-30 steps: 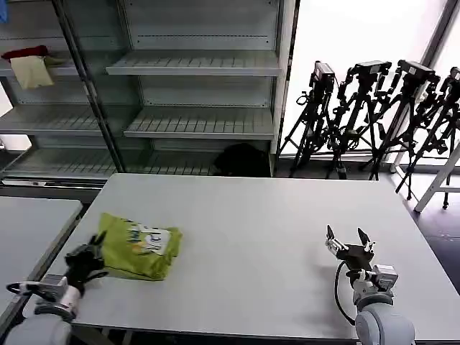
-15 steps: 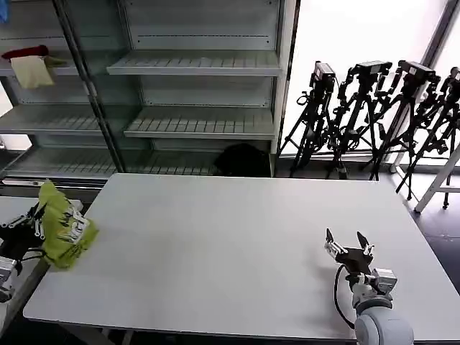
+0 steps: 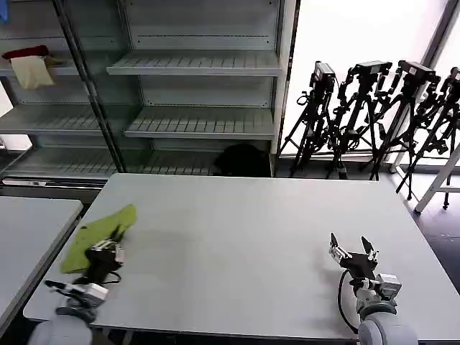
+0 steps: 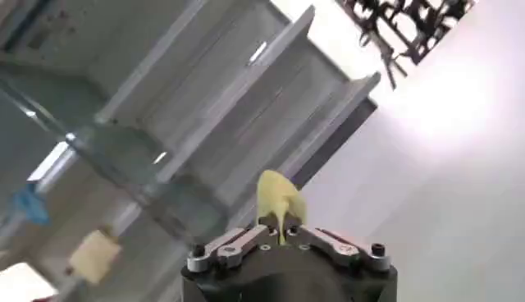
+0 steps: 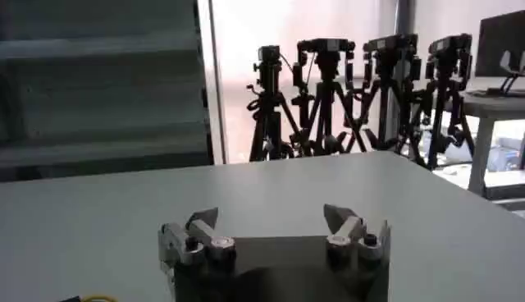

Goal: Fold and organize the clothes.

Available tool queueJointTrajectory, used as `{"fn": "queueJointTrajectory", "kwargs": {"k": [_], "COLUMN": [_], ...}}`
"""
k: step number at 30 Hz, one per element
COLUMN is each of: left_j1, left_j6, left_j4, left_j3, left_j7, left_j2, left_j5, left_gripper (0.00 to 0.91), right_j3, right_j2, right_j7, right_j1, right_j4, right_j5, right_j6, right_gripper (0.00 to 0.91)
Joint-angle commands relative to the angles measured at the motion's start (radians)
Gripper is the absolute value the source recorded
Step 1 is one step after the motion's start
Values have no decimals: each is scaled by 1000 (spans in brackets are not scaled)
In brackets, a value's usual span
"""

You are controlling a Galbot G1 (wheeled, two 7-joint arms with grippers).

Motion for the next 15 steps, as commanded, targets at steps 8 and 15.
{"fn": "queueJointTrajectory", "kwargs": {"k": [8, 15], "left_j1": [-225, -254], "left_j6": [308, 347], "left_j4": [15, 39], "left_j3": [560, 640], "left_j7": [-196, -209], "left_j2": [-136, -180], "left_j5": [-347, -380], "left_gripper": [907, 907], "right_j3": [-19, -50], "right_j2": [10, 12], "right_j7": [1, -43], "right_j1": [8, 9], "right_j4": [16, 53], "right_j5": [-7, -8], "right_j6": [-10, -67], "right_gripper": [907, 907]}}
